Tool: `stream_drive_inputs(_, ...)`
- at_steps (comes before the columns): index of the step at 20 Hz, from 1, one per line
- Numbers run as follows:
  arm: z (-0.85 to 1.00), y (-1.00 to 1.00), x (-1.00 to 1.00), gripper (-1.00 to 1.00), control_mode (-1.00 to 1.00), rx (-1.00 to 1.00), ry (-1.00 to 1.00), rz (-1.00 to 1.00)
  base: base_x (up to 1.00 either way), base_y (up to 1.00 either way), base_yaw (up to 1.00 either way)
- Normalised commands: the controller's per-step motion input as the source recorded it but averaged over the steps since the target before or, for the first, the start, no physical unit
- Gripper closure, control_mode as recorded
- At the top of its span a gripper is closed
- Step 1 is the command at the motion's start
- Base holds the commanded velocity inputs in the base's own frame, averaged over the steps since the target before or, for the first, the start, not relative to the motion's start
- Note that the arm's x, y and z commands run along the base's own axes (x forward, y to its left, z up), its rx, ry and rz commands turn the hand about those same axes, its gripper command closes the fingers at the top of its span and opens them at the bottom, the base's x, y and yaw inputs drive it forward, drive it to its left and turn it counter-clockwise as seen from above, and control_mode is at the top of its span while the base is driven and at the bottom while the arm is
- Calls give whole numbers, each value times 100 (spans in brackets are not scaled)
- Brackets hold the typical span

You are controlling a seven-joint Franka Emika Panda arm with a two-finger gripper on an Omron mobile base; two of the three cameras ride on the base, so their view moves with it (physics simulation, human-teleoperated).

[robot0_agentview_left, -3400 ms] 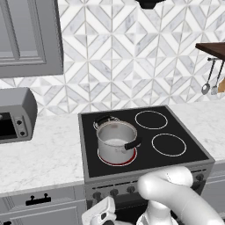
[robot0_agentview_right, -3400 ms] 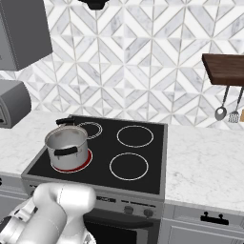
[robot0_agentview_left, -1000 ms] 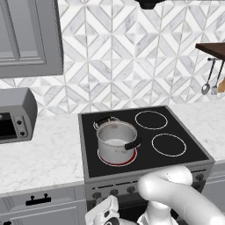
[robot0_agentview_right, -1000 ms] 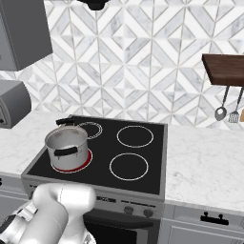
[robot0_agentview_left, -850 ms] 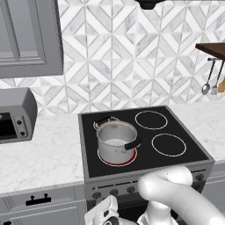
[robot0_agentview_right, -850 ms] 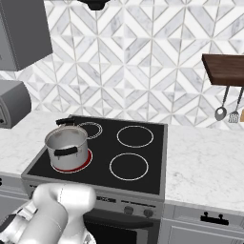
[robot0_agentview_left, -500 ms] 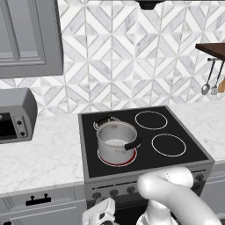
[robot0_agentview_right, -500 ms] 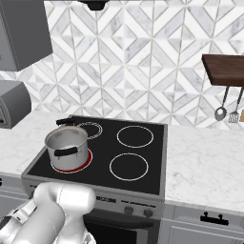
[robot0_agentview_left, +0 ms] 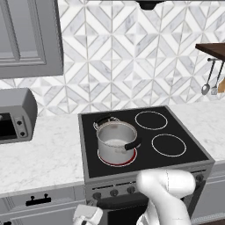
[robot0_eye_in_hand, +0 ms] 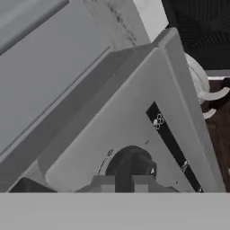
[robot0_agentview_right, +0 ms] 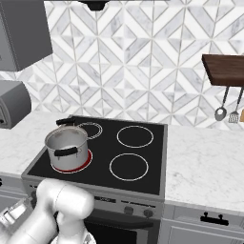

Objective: Turn off the front left burner of the stove.

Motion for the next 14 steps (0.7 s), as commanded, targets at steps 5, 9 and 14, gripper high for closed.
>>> stream_drive_inputs(5,50,8,93,100,-100,4,6,-5,0,0,0)
stream_drive_inputs(9,75,-6,90,100,-100,9,10,0,0,0,0)
stream_drive_inputs(14,97,-56,72,100,-100,18,8,0,0,0,0)
